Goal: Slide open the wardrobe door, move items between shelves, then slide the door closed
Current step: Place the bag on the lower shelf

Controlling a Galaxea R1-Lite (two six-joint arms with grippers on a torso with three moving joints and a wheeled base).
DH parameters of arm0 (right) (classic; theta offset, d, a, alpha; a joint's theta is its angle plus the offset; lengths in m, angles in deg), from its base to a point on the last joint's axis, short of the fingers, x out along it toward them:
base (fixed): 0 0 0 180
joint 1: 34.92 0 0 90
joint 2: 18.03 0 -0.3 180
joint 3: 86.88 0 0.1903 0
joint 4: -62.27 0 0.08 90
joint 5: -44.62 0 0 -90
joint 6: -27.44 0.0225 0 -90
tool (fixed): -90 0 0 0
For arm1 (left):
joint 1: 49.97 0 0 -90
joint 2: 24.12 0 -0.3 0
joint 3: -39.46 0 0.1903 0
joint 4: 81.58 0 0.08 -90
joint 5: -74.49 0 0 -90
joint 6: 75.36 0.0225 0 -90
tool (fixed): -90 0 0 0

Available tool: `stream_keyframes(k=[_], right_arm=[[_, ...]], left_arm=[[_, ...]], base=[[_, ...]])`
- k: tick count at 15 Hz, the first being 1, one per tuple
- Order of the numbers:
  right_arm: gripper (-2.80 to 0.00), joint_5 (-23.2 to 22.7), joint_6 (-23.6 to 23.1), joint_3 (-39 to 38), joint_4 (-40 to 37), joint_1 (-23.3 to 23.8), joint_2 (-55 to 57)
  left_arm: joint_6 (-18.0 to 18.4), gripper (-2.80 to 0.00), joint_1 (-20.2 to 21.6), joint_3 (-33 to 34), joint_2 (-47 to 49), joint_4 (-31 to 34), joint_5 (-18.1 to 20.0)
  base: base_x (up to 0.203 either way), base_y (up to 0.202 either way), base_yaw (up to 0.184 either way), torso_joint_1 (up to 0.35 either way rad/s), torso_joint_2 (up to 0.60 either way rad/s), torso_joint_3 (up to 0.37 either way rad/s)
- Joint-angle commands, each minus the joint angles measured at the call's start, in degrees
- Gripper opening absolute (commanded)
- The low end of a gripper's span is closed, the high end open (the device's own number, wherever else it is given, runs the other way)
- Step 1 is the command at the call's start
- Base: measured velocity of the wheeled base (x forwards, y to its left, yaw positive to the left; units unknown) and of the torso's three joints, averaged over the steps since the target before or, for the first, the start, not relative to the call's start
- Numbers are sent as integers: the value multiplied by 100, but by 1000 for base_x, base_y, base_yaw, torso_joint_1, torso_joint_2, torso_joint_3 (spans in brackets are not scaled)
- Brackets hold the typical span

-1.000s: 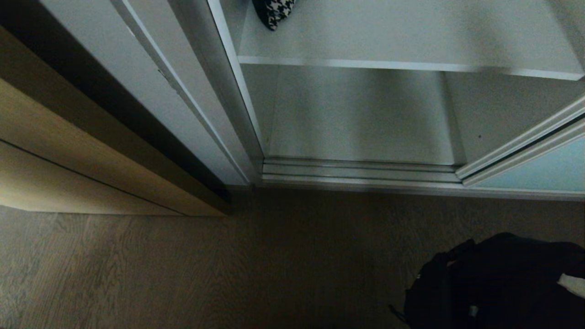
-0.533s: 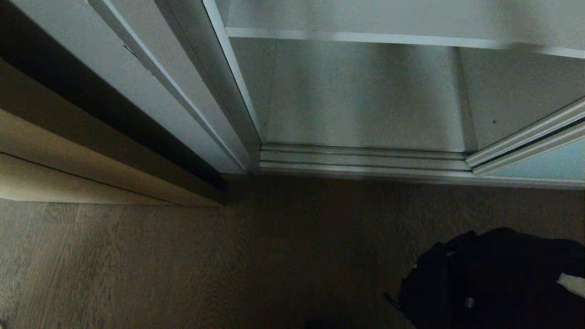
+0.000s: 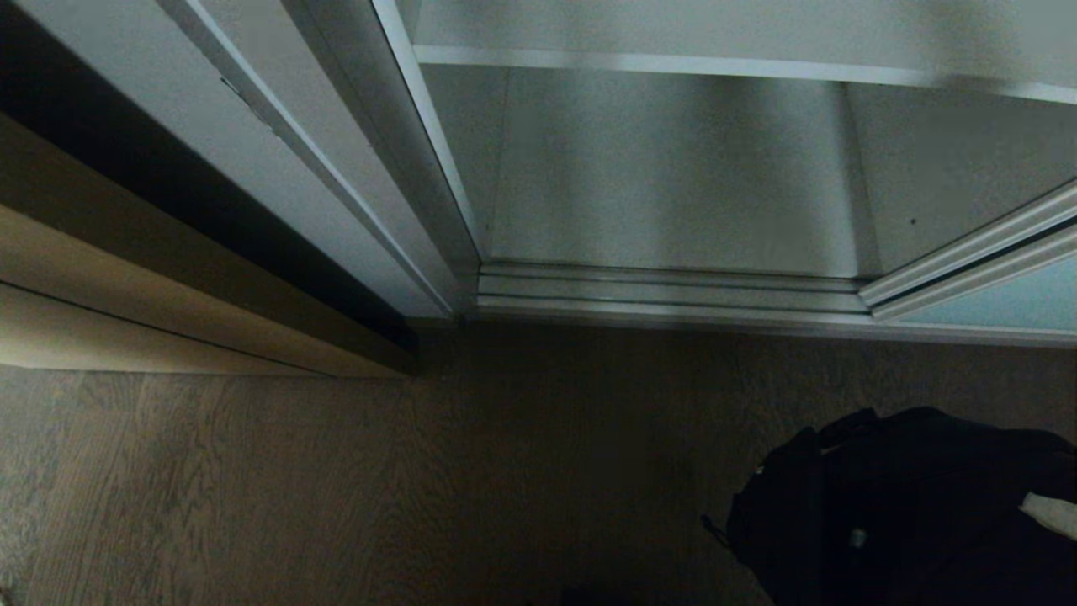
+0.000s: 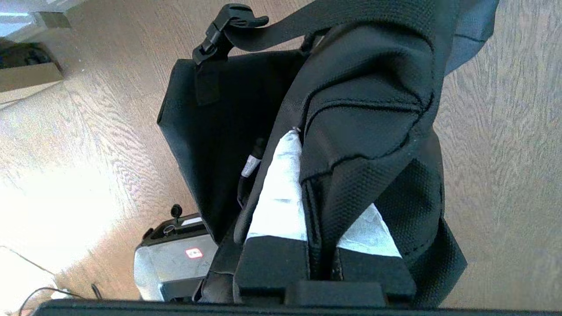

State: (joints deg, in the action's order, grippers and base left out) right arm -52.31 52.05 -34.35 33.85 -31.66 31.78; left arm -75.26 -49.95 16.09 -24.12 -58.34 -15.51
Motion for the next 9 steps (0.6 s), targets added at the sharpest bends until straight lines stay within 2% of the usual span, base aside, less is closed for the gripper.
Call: stream_keyframes(k=[1,6,9], right_arm=[[-280,-9,81,7,50,-2,32],[-280,34,220,-245,843,16,284],[-280,34,211,-281,866,16,284]], left_arm=[[-1,-280,4,0,9,-3,0],[-1,-280,6,0,9,5,0],[-8,-280,6,0,9,5,-1]], base=[[0,0,0,0,0,0],[14,0,0,0,1,0],[184,0,1,1,3,0]])
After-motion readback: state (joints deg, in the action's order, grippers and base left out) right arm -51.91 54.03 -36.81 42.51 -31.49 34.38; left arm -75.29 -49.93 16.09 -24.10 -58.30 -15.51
